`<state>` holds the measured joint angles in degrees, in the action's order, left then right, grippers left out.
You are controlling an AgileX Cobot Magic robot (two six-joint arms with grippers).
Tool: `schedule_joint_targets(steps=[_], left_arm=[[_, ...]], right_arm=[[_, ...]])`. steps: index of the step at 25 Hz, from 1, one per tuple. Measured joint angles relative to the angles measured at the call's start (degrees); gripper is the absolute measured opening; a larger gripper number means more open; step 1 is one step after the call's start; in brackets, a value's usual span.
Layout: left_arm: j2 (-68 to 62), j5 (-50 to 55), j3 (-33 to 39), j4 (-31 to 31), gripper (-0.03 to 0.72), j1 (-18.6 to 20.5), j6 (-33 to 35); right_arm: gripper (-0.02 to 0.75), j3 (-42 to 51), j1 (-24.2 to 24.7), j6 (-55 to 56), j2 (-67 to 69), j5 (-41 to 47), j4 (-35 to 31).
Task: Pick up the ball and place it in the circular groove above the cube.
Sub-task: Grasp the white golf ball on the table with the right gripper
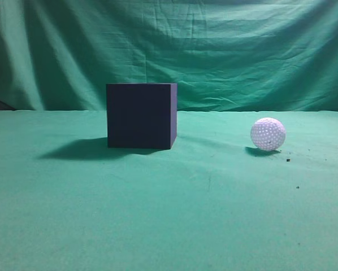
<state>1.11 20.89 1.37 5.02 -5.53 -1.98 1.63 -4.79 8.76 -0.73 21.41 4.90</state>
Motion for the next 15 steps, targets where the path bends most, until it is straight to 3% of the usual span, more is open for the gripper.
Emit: schedule_joint_targets(steps=[7,15], left_arm=[[0.0,0.0,0.0,0.0,0.0,0.0,0.0],[0.0,0.0,0.0,0.0,0.0,0.0,0.0]], right_arm=[[0.0,0.0,0.0,0.0,0.0,-1.62,0.0],[0.0,0.06,0.0,1.58,0.0,-26.3,0.3]])
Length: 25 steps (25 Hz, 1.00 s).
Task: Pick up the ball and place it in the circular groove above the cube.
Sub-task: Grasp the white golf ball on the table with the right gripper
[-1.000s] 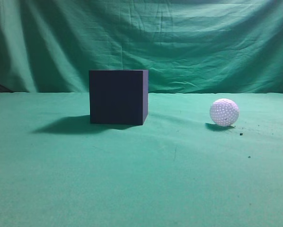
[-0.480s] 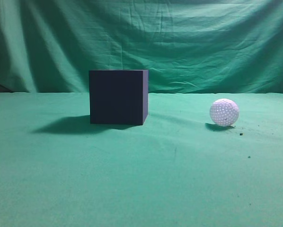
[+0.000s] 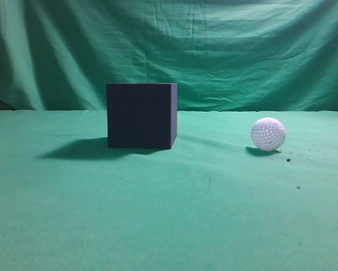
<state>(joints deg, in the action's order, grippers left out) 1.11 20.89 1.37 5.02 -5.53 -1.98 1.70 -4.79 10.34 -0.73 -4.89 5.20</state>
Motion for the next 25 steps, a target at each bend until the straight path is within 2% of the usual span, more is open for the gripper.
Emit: schedule_joint_targets(steps=[2,6,11,20,22,25], left_arm=[[0.0,0.0,0.0,0.0,0.0,0.0,0.0],[0.0,0.0,0.0,0.0,0.0,0.0,0.0],[0.0,0.0,0.0,0.0,0.0,0.0,0.0],[0.0,0.0,0.0,0.0,0.0,0.0,0.0],[0.0,0.0,0.0,0.0,0.0,0.0,0.0],[0.0,0.0,0.0,0.0,0.0,0.0,0.0]], right_arm=[[0.0,-0.1,0.0,0.0,0.0,-0.86,0.13],[0.0,-5.99,0.0,0.0,3.16,6.42,0.13],[0.0,-17.7,0.0,1.12,16.82,20.05,-2.2],[0.0,-29.65,-0.1,-1.23,39.2,28.99,-3.88],[0.0,-33.26,-1.07,-4.15,43.69,33.82,-4.6],[0.0,-39.28,-5.61,-9.69,51.82,42.82,-6.48]])
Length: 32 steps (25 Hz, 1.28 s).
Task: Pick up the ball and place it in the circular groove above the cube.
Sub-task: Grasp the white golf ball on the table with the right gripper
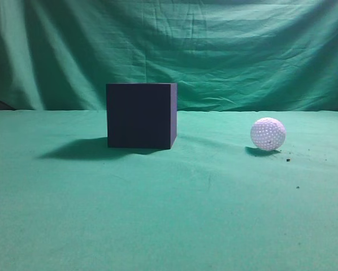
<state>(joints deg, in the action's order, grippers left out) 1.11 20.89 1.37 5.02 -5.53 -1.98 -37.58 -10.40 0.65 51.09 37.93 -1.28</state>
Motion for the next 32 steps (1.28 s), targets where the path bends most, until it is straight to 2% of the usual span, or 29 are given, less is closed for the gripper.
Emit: schedule_joint_targets(steps=[3,7,9,10,11,18,20,31,32], left_arm=[[0.0,0.0,0.0,0.0,0.0,0.0,0.0],[0.0,0.0,0.0,0.0,0.0,0.0,0.0],[0.0,0.0,0.0,0.0,0.0,0.0,0.0],[0.0,0.0,0.0,0.0,0.0,0.0,0.0],[0.0,0.0,0.0,0.0,0.0,0.0,0.0],[0.0,0.0,0.0,0.0,0.0,0.0,0.0],[0.0,0.0,0.0,0.0,0.0,0.0,0.0],[0.0,0.0,0.0,0.0,0.0,0.0,0.0],[0.0,0.0,0.0,0.0,0.0,0.0,0.0]], right_arm=[[0.0,-5.01,-6.5,-2.02,8.92,5.92,-0.35],[0.0,-10.2,-14.93,-2.7,18.74,7.57,1.81],[0.0,-12.92,-16.87,-2.79,24.08,7.57,2.14],[0.048,-14.23,-17.29,-2.67,26.78,7.57,2.14],[0.048,-15.35,-17.4,-2.39,29.0,7.69,2.14],[0.519,-23.76,-17.49,-1.93,42.83,8.09,1.81],[0.602,-25.85,-17.49,-1.89,45.75,8.09,1.73],[0.595,-31.18,-17.49,-0.19,56.44,7.3,0.38],[0.538,-31.29,-17.49,-0.19,56.72,7.16,0.38]])
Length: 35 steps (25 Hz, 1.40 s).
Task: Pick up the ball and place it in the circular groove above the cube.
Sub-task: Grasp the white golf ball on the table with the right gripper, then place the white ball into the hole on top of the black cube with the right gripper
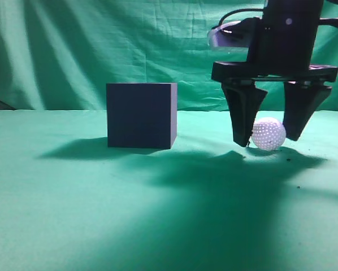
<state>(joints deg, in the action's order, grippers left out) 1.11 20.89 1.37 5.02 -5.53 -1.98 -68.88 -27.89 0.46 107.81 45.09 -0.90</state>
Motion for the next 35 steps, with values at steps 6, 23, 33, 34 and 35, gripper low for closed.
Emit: schedule_joint_targets(steps=[6,23,33,34,35], left_arm=[[0.0,0.0,0.0,0.0,0.0,0.0,0.0],[0.0,0.0,0.0,0.0,0.0,0.0,0.0],[0.0,0.0,0.0,0.0,0.0,0.0,0.0],[0.0,0.0,0.0,0.0,0.0,0.0,0.0],[0.0,0.0,0.0,0.0,0.0,0.0,0.0]], right_arm=[[0.34,-0.1,0.0,1.23,0.37,-1.31,-0.12],[0.308,-15.23,-3.34,0.82,-7.06,1.37,-2.47],[0.308,-21.19,-11.51,-1.64,0.68,-2.34,-4.69],[0.308,-21.91,-11.51,-1.64,1.84,-2.34,-4.69],[0.308,-22.49,-11.51,-1.72,2.85,-2.01,-4.69]])
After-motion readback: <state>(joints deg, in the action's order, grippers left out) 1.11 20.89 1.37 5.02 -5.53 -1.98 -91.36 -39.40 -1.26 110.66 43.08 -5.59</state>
